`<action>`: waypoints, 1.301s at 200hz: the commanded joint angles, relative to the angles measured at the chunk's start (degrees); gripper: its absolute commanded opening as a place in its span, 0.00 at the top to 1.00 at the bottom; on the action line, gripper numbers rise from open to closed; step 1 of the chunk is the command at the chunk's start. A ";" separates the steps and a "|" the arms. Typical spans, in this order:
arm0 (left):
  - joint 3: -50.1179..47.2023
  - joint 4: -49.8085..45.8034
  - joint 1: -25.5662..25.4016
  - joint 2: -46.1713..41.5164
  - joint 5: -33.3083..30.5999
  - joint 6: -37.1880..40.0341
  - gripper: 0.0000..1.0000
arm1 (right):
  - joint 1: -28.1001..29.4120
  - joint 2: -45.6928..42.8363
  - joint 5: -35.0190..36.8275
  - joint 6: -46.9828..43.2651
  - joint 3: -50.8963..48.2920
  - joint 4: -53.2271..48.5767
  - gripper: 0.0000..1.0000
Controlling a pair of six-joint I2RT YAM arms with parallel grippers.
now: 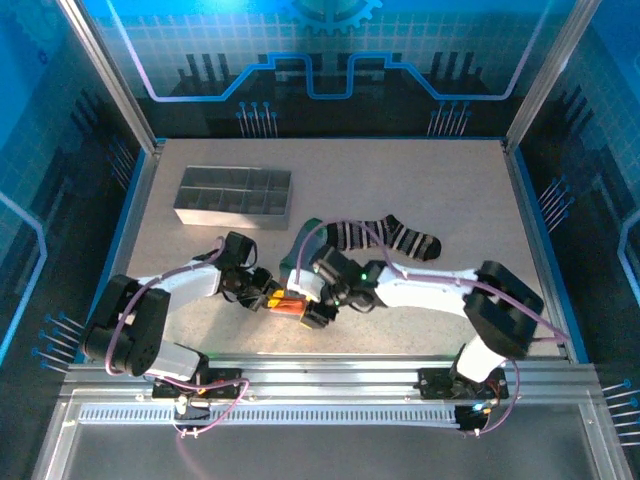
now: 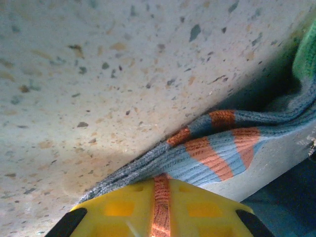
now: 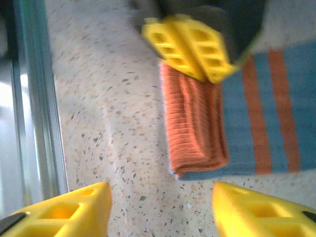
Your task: Roll the socks
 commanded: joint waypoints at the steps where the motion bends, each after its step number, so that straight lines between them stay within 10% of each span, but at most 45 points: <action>1: 1.17 -3.85 -0.16 0.86 -1.96 2.24 0.84 | 6.44 0.30 19.55 -14.50 -3.43 8.14 0.40; 81: 3.06 -4.76 -0.19 2.85 -1.92 4.11 0.84 | 11.26 14.79 35.49 -24.64 4.91 12.11 0.49; 111: 3.97 -5.83 -0.03 2.30 -1.93 4.55 0.84 | 10.55 17.60 33.59 -20.60 6.90 8.01 0.81; 164: 4.93 -17.26 4.80 -10.28 -4.90 4.84 0.50 | 5.83 16.65 16.26 -9.44 7.53 -0.59 1.00; 260: -3.84 -7.40 0.39 -16.37 2.31 -7.26 0.50 | -5.75 21.37 -15.11 0.78 12.21 -6.71 1.00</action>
